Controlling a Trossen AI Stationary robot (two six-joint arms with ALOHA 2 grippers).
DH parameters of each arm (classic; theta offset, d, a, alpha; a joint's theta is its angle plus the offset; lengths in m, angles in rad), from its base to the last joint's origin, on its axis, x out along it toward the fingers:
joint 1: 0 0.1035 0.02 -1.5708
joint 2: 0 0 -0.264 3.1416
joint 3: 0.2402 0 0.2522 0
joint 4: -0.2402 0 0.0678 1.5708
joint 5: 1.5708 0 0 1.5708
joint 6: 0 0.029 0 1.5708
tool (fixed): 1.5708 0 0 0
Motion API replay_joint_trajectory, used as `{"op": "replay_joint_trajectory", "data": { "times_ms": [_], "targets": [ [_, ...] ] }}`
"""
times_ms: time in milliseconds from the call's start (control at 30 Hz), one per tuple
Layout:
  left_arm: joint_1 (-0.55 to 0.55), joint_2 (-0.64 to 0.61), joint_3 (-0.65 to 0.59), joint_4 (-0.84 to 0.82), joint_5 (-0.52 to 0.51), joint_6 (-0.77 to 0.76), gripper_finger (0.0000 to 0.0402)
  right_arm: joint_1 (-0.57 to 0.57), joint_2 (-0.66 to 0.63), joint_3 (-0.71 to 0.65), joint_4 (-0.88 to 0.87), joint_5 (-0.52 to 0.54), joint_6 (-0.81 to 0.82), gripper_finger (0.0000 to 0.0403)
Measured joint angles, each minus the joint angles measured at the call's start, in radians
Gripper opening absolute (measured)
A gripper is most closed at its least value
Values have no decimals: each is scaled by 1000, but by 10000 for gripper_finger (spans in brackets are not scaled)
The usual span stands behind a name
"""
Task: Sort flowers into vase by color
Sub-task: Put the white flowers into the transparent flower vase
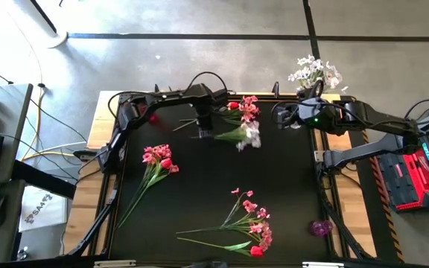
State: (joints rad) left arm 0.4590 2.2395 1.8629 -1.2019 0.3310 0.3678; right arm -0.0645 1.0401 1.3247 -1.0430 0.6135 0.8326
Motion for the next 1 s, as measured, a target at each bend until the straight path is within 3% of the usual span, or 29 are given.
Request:
{"op": "replay_joint_trajectory", "data": {
  "times_ms": [100, 233, 433, 633, 833, 1000],
  "targets": [
    [-27, -34, -1, 8, 38, -1, 1, 0, 0, 0, -7, -21, 3, 183],
    [-80, -40, 0, 42, -97, -22, 1, 0, 0, 0, -6, -44, -1, 183],
    [-150, -4, -2, 85, -151, -70, 6, 7, 0, 0, -6, -76, 5, 183],
    [-180, -4, -2, 230, -299, -85, 64, 63, 0, 0, -11, -78, 51, 183],
    [-177, 56, -2, 207, -223, -104, 127, 165, 1, 0, -16, -44, 120, 183],
    [-189, 93, 2, 204, -275, -166, 145, 235, 1, 0, -25, 26, 175, 183]
  ]
}}
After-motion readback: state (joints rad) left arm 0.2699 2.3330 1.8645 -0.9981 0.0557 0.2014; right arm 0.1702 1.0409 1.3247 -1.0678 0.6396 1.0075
